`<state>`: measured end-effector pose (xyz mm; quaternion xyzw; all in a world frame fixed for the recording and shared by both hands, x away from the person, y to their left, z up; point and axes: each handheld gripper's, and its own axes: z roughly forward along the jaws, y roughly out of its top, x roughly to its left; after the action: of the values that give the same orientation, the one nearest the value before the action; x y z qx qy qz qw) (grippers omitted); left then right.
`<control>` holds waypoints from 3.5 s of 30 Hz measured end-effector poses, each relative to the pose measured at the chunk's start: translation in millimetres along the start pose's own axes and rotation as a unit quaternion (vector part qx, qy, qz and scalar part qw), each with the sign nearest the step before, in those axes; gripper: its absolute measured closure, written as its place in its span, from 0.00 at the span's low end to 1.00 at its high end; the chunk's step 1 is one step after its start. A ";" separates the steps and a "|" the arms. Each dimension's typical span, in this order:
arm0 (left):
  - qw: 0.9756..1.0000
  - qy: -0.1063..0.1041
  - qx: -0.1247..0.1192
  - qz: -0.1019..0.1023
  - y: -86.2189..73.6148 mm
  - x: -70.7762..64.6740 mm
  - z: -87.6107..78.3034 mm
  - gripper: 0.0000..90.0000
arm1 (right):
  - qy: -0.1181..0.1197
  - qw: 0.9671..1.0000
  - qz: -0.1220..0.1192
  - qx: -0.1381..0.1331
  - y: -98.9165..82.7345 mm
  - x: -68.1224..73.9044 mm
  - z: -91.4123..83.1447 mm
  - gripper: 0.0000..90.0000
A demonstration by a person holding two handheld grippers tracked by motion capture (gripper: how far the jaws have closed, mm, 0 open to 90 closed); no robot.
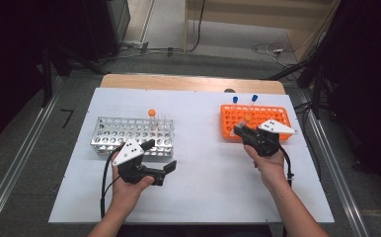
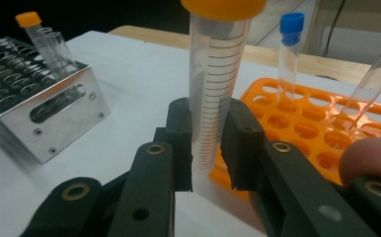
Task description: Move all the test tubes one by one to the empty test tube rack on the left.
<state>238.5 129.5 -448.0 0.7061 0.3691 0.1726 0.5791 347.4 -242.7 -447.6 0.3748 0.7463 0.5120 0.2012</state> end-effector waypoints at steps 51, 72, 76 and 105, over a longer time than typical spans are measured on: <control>0.997 -0.069 0.002 0.025 1.6 -30.5 17.0 0.16 | 0.158 0.983 -0.074 0.051 -29.8 128.5 3.3 0.81; 0.991 -0.116 0.027 0.053 -0.1 -37.0 25.3 0.79 | 0.188 0.975 -0.091 0.071 -27.9 154.3 6.3 0.81; 0.992 -0.105 0.023 0.060 1.2 -36.7 24.1 0.82 | 0.187 0.976 -0.091 0.071 -27.5 153.4 5.6 0.81; 0.999 -0.039 -0.008 0.032 17.0 0.4 -3.6 0.83 | 0.118 0.990 -0.075 0.015 -33.4 103.8 -28.3 0.04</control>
<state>241.8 131.3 -431.1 0.7195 0.3220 0.1659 0.5926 250.0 -187.1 -458.3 0.2571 0.7983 0.5252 0.1439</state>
